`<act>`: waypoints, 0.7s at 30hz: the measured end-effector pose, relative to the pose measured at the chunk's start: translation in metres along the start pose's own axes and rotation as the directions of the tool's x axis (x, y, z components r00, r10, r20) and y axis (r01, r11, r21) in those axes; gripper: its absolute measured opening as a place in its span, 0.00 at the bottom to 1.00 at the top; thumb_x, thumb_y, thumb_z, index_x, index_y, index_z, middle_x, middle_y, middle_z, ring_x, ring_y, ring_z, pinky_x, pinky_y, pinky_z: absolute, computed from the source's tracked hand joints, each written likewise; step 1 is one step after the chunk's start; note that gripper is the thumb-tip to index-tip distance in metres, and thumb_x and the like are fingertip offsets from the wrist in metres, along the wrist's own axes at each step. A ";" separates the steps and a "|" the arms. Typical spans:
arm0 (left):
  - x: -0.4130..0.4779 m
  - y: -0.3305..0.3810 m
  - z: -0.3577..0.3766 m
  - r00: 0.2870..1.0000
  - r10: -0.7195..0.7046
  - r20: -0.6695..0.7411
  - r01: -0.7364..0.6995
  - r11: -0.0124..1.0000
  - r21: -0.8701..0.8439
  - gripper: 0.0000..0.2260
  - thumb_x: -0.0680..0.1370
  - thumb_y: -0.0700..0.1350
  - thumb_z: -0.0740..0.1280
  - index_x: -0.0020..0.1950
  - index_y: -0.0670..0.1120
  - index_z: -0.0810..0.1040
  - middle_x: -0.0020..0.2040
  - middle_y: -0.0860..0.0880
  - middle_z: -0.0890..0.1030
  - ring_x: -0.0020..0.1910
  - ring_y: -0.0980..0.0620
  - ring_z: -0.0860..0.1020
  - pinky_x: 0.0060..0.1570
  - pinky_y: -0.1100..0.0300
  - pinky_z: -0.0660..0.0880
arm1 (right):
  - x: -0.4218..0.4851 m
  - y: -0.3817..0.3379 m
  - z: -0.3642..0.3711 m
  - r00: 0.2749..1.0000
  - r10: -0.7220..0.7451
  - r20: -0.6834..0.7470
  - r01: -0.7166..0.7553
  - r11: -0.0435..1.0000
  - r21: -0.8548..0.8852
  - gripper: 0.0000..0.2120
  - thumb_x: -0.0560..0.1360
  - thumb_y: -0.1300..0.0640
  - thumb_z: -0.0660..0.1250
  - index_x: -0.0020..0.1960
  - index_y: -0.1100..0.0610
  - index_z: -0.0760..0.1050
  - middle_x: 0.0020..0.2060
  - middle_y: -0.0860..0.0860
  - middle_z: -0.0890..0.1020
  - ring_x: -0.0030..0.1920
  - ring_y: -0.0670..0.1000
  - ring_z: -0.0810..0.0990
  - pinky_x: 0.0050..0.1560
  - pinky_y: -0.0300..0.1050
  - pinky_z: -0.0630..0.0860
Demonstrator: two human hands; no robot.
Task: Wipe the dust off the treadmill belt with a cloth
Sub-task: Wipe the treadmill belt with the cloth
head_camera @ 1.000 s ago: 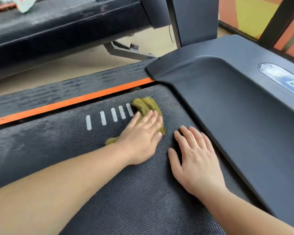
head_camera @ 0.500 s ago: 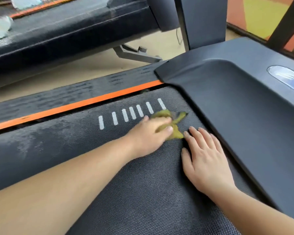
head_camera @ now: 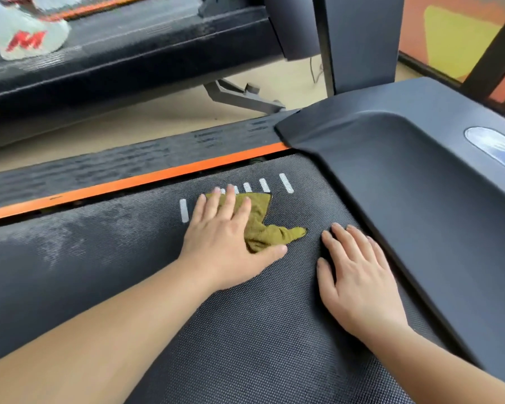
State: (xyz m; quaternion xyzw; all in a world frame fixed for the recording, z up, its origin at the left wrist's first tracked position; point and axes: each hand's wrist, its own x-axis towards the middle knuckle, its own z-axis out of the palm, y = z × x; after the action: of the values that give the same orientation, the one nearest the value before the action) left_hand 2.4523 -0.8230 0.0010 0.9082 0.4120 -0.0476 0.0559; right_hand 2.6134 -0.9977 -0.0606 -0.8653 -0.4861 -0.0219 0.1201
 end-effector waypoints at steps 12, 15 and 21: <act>0.090 0.026 0.018 0.989 0.047 0.141 -0.049 0.999 0.016 0.33 0.83 0.61 0.43 0.81 0.42 0.40 0.81 0.42 0.38 0.80 0.45 0.39 0.79 0.48 0.40 | -0.008 0.006 0.004 1.000 -0.006 -0.017 0.006 1.000 -0.007 0.27 0.81 0.43 0.55 0.74 0.53 0.74 0.75 0.51 0.73 0.78 0.56 0.66 0.79 0.60 0.60; 0.072 0.050 0.016 0.984 0.118 0.134 -0.117 0.993 -0.013 0.37 0.81 0.64 0.47 0.81 0.42 0.43 0.81 0.41 0.39 0.80 0.45 0.38 0.79 0.48 0.41 | -0.009 0.007 0.003 1.000 -0.009 -0.029 0.010 1.000 0.020 0.27 0.80 0.44 0.57 0.73 0.54 0.75 0.75 0.52 0.74 0.78 0.57 0.67 0.78 0.61 0.62; 0.044 0.046 0.008 0.988 0.043 -0.150 -0.047 0.999 -0.024 0.24 0.74 0.64 0.63 0.60 0.48 0.77 0.66 0.46 0.71 0.66 0.43 0.67 0.66 0.47 0.69 | -0.009 0.006 0.004 0.999 -0.009 -0.036 0.010 1.000 0.029 0.26 0.80 0.44 0.57 0.73 0.54 0.75 0.75 0.52 0.74 0.77 0.57 0.67 0.78 0.61 0.62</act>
State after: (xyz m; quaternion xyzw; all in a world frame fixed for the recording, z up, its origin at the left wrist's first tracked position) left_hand 2.5157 -0.8213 -0.0104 0.9174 0.3951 0.0278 0.0384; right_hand 2.6133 -1.0078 -0.0667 -0.8606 -0.4883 -0.0311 0.1414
